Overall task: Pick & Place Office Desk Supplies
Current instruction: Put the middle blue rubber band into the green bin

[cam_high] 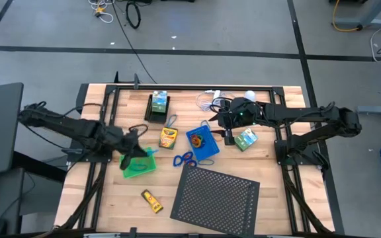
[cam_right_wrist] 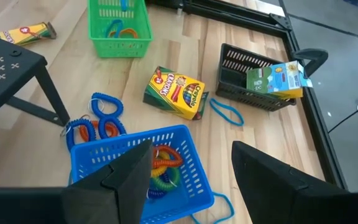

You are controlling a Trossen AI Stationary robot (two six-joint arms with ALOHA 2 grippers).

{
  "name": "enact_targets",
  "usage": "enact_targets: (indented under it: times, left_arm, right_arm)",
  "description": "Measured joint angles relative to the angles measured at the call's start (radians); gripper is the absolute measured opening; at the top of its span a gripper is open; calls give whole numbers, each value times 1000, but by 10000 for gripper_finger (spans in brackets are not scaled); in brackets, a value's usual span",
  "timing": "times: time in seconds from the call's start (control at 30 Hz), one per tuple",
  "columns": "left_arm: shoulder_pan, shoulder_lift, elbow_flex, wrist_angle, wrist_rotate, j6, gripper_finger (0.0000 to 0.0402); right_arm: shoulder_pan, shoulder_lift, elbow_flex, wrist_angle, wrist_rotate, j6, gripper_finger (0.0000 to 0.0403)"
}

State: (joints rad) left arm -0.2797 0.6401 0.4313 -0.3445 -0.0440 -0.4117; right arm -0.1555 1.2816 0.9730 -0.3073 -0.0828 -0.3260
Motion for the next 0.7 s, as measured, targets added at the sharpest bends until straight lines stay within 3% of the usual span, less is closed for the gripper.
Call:
enact_targets:
  times: [0.23, 0.47, 0.7]
  left_arm:
    - [-158, 30, 0, -135, 6, -212, 3]
    - [-192, 168, 0, -214, 64, -343, 7]
    - [-192, 264, 0, -213, 69, -414, 91]
  right_arm:
    - [0, 0, 0, 0, 0, 0, 228]
    - [0, 0, 0, 0, 1, 0, 228]
    - [0, 0, 0, -1, 1, 0, 228]
